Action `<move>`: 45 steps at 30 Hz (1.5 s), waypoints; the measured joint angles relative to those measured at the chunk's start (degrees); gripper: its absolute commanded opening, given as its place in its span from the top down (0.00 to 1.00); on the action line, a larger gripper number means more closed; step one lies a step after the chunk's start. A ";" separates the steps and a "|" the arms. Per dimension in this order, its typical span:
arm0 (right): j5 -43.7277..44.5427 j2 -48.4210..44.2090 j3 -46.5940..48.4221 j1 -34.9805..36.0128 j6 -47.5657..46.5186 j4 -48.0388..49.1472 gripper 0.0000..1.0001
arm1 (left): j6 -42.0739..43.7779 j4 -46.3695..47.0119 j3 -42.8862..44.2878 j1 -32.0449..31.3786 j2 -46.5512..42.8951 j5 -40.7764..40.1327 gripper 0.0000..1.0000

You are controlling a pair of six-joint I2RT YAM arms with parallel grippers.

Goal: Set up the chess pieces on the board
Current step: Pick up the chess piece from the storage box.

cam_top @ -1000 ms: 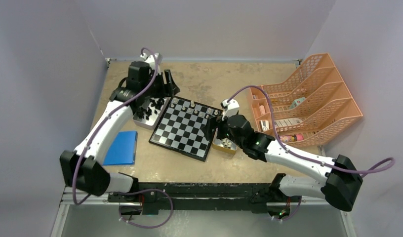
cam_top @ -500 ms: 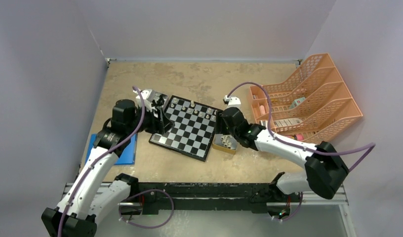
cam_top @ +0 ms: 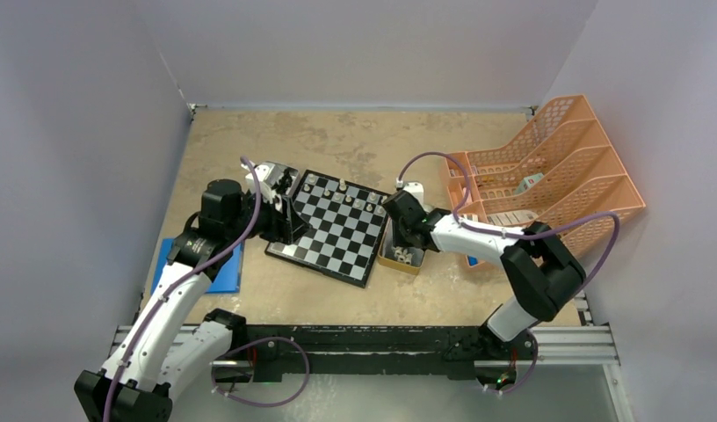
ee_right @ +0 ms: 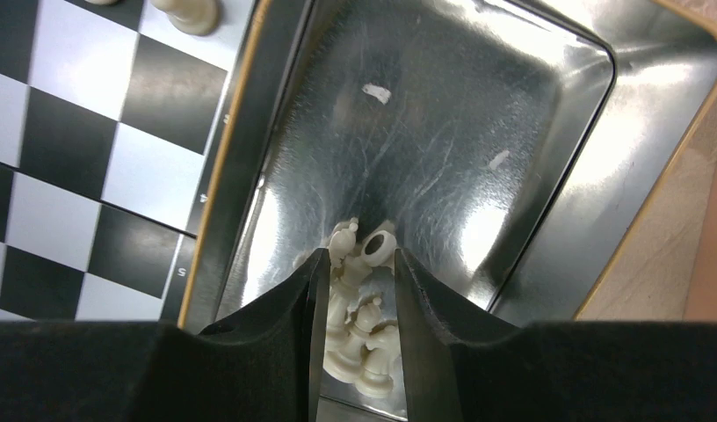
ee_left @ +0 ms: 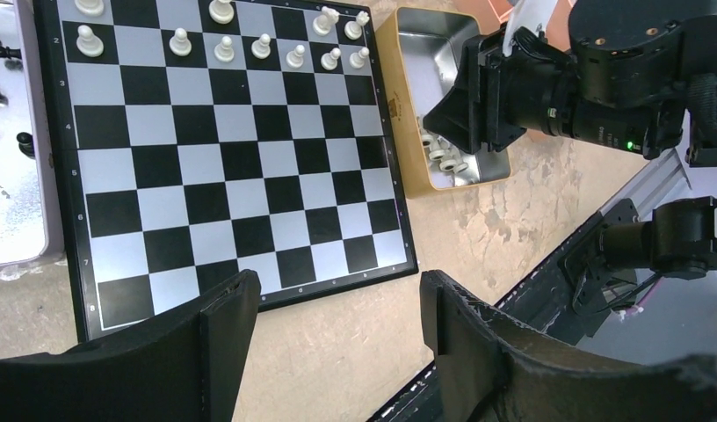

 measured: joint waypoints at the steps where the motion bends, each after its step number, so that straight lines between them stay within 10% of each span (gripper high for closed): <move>1: 0.07 0.37 0.20 -0.07 0.04 -0.55 0.64 | 0.00 0.00 0.00 0.00 -0.02 0.02 0.33; 45: -1.62 4.72 3.58 -3.85 1.25 -0.57 0.56 | -0.02 -0.02 0.00 0.00 0.44 0.63 0.33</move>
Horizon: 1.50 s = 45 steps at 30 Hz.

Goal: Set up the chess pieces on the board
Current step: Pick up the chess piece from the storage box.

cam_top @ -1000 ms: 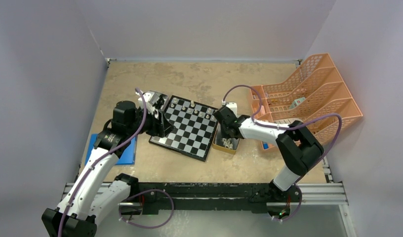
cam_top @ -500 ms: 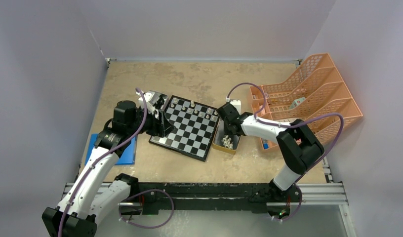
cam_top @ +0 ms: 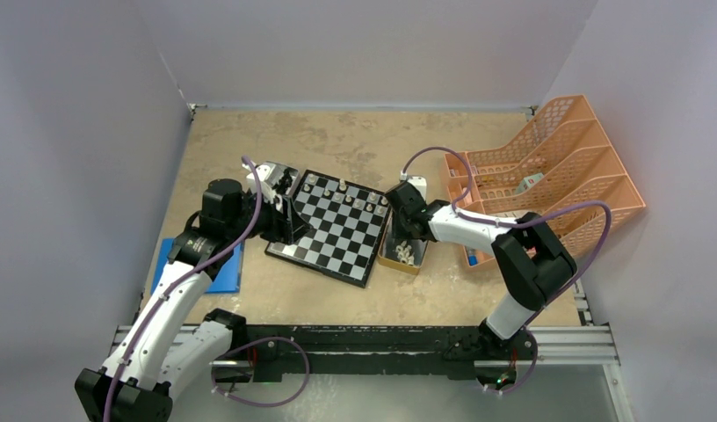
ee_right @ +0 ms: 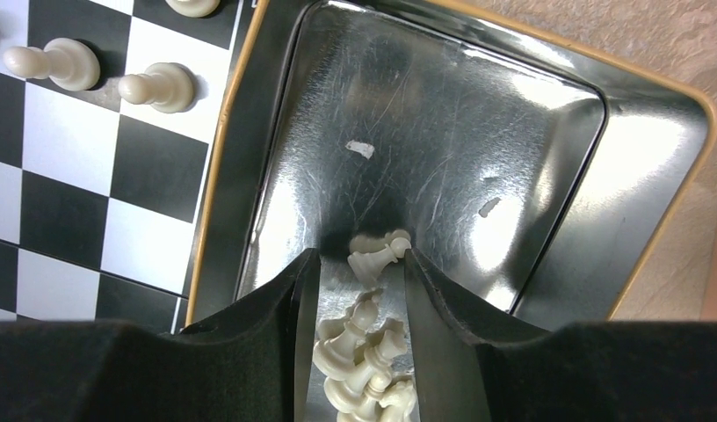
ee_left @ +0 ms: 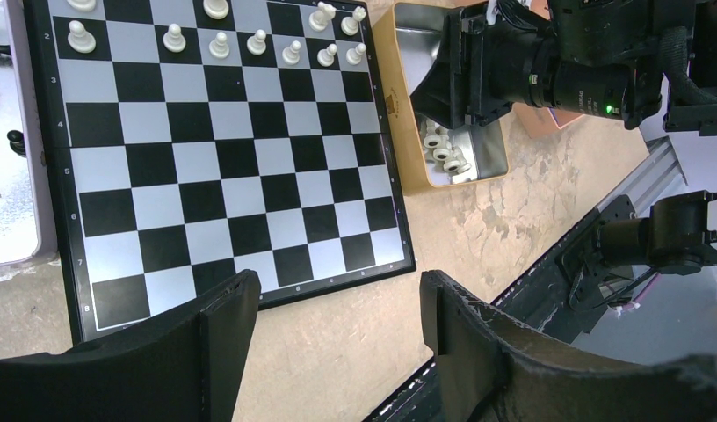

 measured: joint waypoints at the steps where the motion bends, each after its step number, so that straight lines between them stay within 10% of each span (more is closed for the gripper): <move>1: -0.15 0.00 0.00 0.00 0.09 0.09 0.56 | 0.00 0.00 0.00 0.00 0.00 0.00 0.33; 45: 3.06 0.13 1.25 0.00 1.57 0.63 0.64 | -0.13 0.02 0.00 0.00 0.02 0.00 0.33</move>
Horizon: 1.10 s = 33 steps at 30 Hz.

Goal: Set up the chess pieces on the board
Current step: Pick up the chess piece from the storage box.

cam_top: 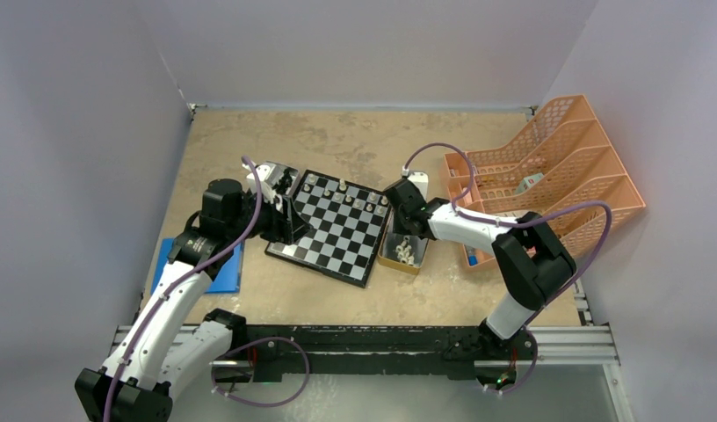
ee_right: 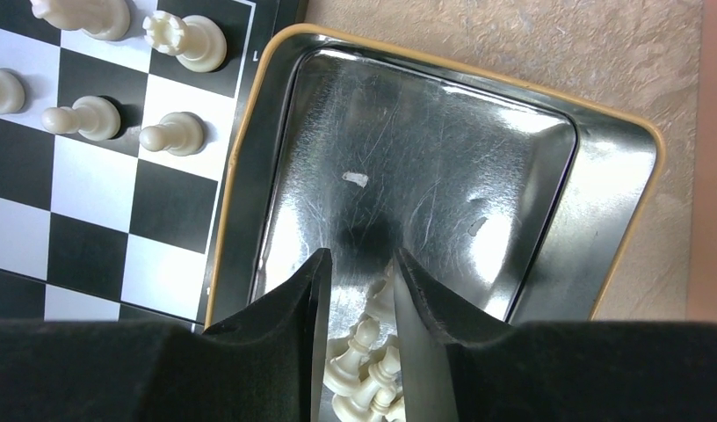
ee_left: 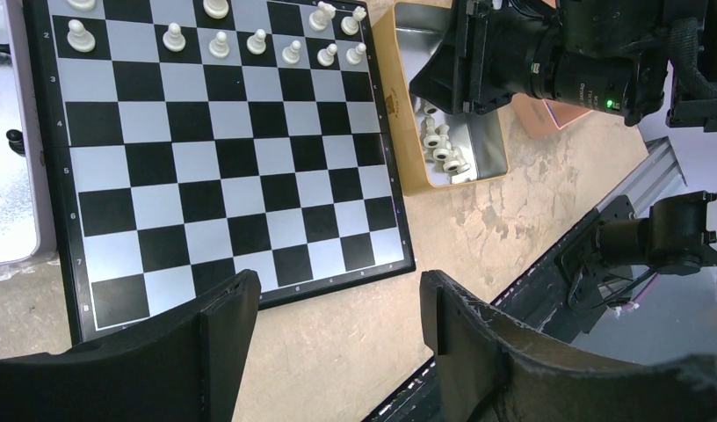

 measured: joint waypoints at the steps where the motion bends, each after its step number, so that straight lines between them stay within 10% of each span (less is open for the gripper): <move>1: -0.02 0.00 -0.02 0.00 0.04 0.00 0.64 | 0.00 0.00 0.00 0.00 0.00 -0.02 0.33; 33: -1.57 -2.47 -4.24 0.04 1.70 -1.64 0.71 | -0.04 -0.02 -0.33 0.00 0.13 0.20 0.33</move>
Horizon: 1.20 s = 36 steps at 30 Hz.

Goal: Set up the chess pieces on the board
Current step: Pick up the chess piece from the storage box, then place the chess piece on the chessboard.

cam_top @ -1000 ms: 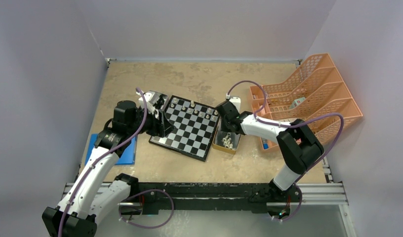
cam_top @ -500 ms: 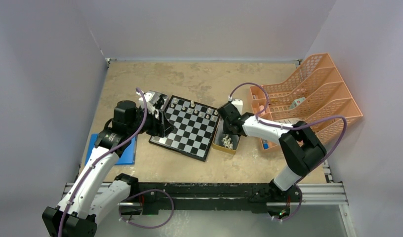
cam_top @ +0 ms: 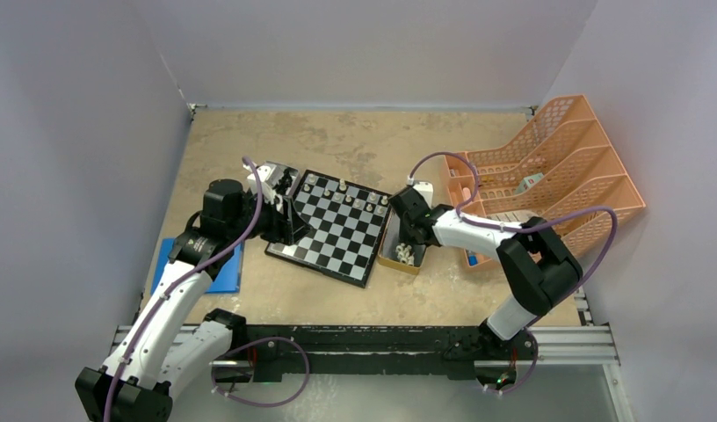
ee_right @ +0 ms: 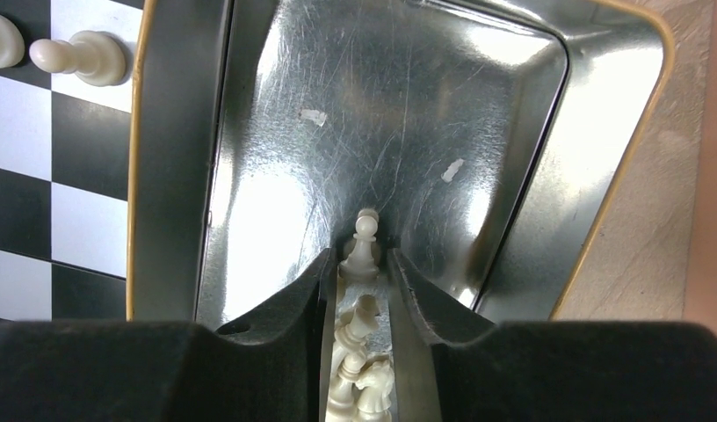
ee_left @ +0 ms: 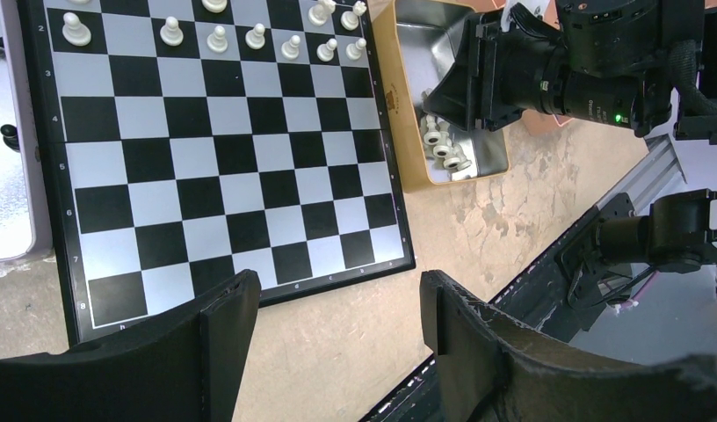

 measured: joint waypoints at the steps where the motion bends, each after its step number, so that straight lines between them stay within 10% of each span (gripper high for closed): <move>1: -0.28 0.02 -0.09 0.02 -0.02 0.02 0.71 | 0.00 0.00 0.00 0.00 0.02 0.00 0.33; 24: 2.73 -12.00 1.03 2.80 -3.34 0.35 0.84 | -3.21 0.11 0.02 0.00 1.42 1.97 0.44; 36: -8.22 -27.36 -6.56 13.75 -17.18 22.08 0.85 | -6.10 -1.68 12.83 0.00 8.48 10.93 0.58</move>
